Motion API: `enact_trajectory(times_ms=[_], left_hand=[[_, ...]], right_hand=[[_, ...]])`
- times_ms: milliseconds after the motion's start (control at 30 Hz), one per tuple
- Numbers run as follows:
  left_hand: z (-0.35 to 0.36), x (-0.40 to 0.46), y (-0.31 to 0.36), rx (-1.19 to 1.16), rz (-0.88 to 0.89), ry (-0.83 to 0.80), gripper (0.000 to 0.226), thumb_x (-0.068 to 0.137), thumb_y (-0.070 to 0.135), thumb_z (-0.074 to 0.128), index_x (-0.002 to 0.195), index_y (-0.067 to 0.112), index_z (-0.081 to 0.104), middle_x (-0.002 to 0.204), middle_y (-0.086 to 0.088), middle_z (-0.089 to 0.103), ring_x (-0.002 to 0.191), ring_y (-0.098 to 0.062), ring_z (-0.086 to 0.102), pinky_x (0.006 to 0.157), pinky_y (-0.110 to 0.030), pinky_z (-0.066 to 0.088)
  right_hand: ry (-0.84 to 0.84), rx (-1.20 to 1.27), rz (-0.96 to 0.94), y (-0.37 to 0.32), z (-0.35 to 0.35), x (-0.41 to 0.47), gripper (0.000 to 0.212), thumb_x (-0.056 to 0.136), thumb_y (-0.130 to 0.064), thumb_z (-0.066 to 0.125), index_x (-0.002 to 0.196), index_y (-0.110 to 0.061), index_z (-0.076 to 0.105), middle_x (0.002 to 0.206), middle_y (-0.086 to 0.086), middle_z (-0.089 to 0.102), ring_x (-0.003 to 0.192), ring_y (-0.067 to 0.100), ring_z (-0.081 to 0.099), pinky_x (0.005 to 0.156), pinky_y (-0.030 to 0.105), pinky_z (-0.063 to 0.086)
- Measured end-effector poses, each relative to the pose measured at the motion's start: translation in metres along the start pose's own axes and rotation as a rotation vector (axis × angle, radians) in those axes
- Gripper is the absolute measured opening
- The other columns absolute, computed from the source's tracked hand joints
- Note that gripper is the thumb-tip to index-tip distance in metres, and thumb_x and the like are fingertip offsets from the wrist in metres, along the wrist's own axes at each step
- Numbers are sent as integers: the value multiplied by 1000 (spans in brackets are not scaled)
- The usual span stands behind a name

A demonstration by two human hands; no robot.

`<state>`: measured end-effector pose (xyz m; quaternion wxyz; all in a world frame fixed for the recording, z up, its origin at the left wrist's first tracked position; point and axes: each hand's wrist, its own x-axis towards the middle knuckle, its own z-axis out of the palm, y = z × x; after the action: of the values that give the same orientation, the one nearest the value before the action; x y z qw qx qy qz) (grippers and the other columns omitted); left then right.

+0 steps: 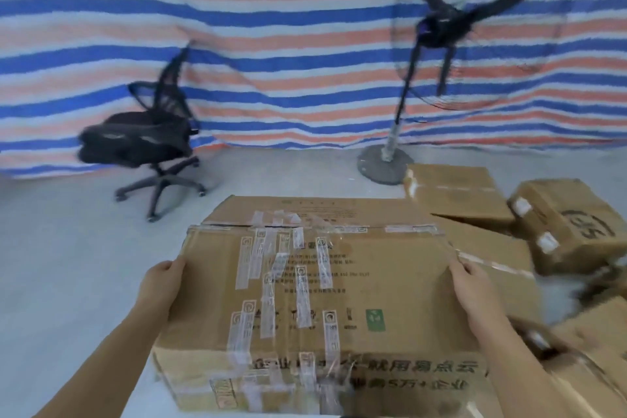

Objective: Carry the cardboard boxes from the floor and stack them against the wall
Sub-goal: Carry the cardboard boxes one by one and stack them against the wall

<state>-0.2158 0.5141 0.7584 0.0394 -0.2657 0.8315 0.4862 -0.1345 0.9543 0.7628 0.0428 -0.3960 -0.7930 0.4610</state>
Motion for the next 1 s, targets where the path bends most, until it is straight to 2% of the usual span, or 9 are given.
enact_trajectory(times_ms=[167, 233, 267, 300, 333, 433, 567, 767, 1000], left_hand=[[-162, -48, -98, -76, -130, 250, 27, 96, 26, 46, 77, 6, 50, 78, -15, 43, 66, -24, 36, 57, -33, 23], [-223, -75, -135, -97, -195, 373, 29, 95, 24, 45, 72, 6, 48, 72, -14, 42, 62, -24, 35, 56, -33, 22], [-251, -89, -154, -111, -228, 434, 29, 95, 23, 46, 71, 6, 49, 71, -15, 44, 62, -25, 36, 56, -33, 23], [-275, -103, -173, -127, -255, 489, 29, 94, 23, 46, 72, 5, 51, 72, -15, 47, 62, -25, 39, 56, -33, 25], [-298, -119, -192, -145, -283, 541, 29, 94, 24, 46, 75, 5, 53, 73, -16, 49, 64, -25, 41, 58, -33, 27], [-353, -169, -245, -210, -399, 683, 27, 94, 27, 46, 78, 7, 56, 75, -14, 53, 70, -27, 47, 63, -33, 33], [-397, -226, -300, -301, -523, 838, 29, 92, 25, 48, 74, 6, 59, 76, -13, 58, 75, -30, 51, 72, -36, 40], [-430, -265, -353, -408, -674, 1025, 25, 94, 22, 48, 79, 7, 61, 68, -9, 56, 62, -23, 49, 55, -29, 36], [-458, -245, -384, -489, -791, 1152, 21, 94, 21, 50, 83, 7, 61, 74, -10, 55, 66, -25, 49, 61, -31, 37]], right_hand=[[-216, -56, -175, -50, 99, -102, 36, 98, -27, 44, 108, 4, 58, 98, 25, 59, 90, 40, 56, 81, 49, 47], [-321, -80, -253, -71, 136, -146, 37, 97, -24, 43, 98, 11, 55, 92, 31, 56, 85, 44, 56, 78, 51, 48], [-380, -93, -289, -80, 154, -168, 36, 97, -23, 42, 84, 9, 54, 78, 32, 50, 71, 42, 54, 88, 51, 43], [-433, -111, -329, -88, 172, -188, 33, 96, -22, 41, 72, 0, 47, 65, 23, 40, 58, 33, 46, 67, 33, 20], [-486, -131, -376, -95, 191, -208, 31, 96, -21, 41, 67, -8, 39, 60, 13, 32, 54, 24, 36, 57, 33, 27], [-644, -170, -494, -114, 245, -268, 36, 96, -19, 42, 64, -17, 27, 57, 1, 25, 53, 17, 26, 55, 31, 15], [-834, -257, -599, -133, 309, -334, 32, 96, -20, 42, 68, -17, 26, 60, 2, 24, 55, 17, 25, 56, 32, 14], [-1033, -373, -717, -166, 398, -407, 34, 96, -23, 41, 75, 2, 34, 73, 11, 40, 67, 21, 38, 63, 32, 23], [-1192, -424, -841, -208, 496, -459, 19, 95, -19, 41, 78, -11, 42, 73, 11, 35, 68, 21, 36, 65, 33, 21]])
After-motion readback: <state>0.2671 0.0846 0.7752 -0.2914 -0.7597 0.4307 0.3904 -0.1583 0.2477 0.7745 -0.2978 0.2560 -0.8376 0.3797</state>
